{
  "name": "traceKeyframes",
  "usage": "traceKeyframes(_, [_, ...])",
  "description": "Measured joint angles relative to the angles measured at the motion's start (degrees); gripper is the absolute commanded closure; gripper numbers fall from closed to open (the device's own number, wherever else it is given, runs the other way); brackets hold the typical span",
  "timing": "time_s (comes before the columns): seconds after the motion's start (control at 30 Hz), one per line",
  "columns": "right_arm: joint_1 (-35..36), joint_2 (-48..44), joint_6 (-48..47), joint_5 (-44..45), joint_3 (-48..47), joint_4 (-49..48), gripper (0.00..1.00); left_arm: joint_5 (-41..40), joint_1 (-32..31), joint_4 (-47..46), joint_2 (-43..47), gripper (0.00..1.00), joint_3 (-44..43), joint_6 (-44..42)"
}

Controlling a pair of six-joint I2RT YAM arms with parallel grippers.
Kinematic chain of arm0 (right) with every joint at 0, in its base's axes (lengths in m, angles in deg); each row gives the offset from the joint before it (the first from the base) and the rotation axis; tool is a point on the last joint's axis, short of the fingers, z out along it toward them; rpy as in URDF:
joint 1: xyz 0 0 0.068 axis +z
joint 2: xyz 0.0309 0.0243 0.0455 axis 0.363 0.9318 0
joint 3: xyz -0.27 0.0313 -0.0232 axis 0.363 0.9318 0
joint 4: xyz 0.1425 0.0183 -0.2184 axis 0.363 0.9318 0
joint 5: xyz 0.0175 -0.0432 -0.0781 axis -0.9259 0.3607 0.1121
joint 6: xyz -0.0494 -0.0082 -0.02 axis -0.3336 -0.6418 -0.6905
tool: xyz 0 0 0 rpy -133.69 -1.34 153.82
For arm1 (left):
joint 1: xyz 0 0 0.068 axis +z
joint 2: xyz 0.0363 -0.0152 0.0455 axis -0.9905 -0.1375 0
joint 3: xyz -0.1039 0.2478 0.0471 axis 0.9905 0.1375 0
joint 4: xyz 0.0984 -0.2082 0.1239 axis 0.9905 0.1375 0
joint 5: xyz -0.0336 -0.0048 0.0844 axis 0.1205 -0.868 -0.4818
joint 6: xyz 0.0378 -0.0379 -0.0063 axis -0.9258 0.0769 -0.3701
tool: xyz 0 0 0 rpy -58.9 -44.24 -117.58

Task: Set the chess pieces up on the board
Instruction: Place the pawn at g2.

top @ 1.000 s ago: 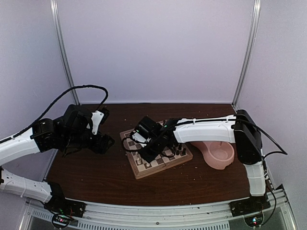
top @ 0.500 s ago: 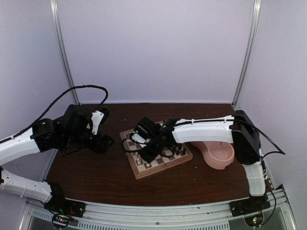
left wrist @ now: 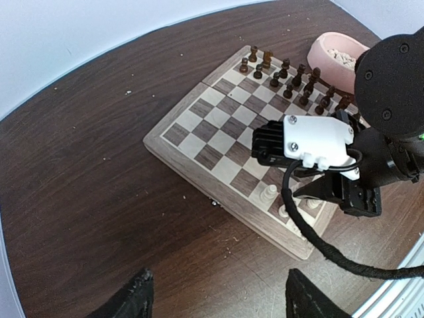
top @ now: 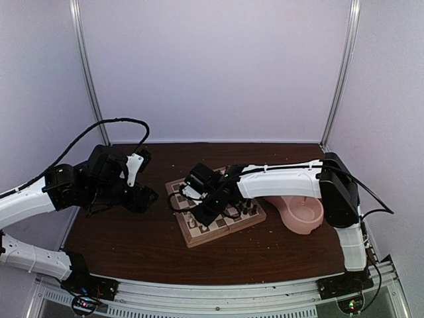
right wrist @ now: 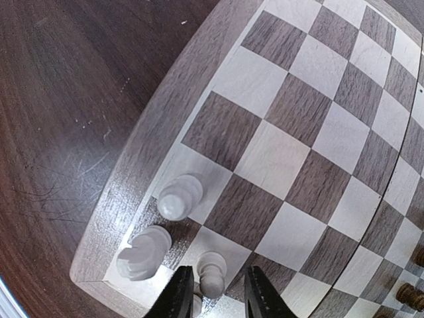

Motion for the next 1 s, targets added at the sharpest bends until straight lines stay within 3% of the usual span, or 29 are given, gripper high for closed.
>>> traceKeyframes(0.4, [0.0, -2.9, -0.2, 1.9, -0.6, 0.6, 0.65, 0.4, 0.0, 0.0, 0.0, 0.32, 0.0, 0.0])
traceKeyframes(0.73, [-1.0, -20.3, -0.1, 7.7, 5.6, 0.6, 0.68, 2.3, 0.0, 0.6, -0.2, 0.32, -0.4, 0.0])
traceKeyframes(0.87, [-4.7, -25.0, 1.2, 9.7, 9.3, 1.9, 0.71, 3.5, 0.0, 2.5, -1.7, 0.32, -3.0, -0.1])
traceKeyframes(1.0, [-12.7, -29.7, 3.6, 10.7, 15.8, 2.4, 0.74, 4.5, 0.0, 3.1, -2.4, 0.32, -4.5, -0.1])
